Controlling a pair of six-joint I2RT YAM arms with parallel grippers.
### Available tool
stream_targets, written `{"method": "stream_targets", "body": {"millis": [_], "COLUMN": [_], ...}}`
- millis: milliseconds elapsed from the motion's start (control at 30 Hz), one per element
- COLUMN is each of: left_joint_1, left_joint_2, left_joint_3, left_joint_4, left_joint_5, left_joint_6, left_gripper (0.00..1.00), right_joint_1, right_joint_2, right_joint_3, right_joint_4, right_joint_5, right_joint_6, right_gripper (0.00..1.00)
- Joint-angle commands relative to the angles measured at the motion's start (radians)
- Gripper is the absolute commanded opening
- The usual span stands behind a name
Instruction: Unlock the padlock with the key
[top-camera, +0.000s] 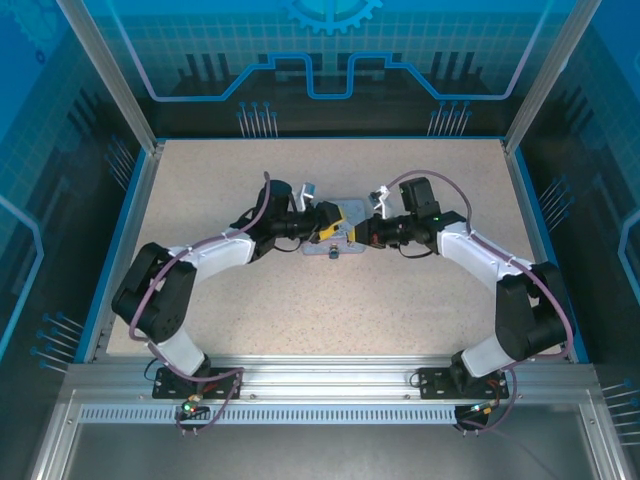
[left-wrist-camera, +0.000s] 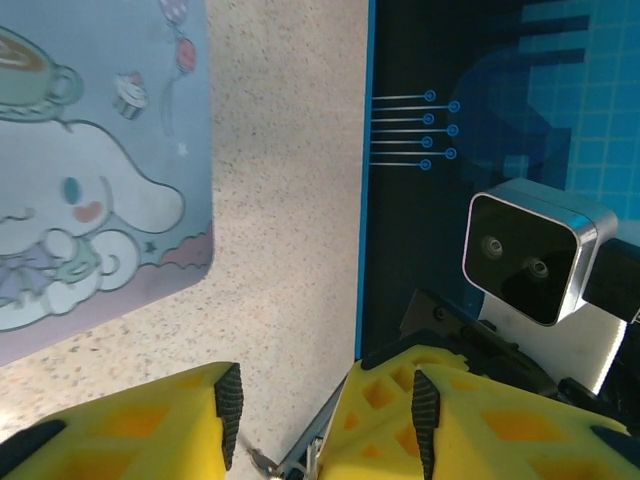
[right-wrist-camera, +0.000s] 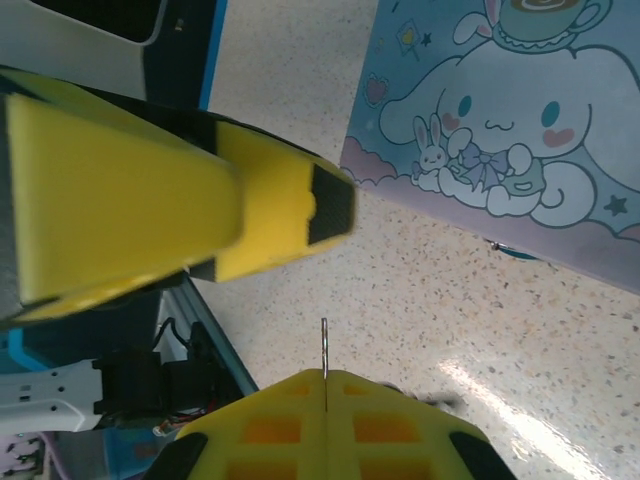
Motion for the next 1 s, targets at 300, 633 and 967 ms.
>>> {"method": "stream_targets", "body": {"millis": [300, 633, 967], "left_joint_1": [-0.055, -0.068, -0.072], "left_joint_2": [0.049, 0.065, 0.068], "left_joint_3": [0.038, 0.017, -0.015], "left_joint_4": [0.123, 0.187, 0.223], "left_joint_5": [0.026, 0.023, 0.018], "left_joint_6": [-0.063, -0.100, -0.119], "left_gripper": [0.37, 0.29, 0.21], "right_joint_1": [-0.054, -0.067, -0.077], "right_joint_2": [-0.051, -0.056, -0.058], "right_joint_3": [-0.048, -0.066, -0.072], "right_joint_4": [0.073, 0.102, 0.108], "right_joint_5": [-0.077, -0.080, -0.073], "right_joint_6": [0.042, 0.066, 0.074], "right_gripper": [0.00, 0.00, 0.00]}}
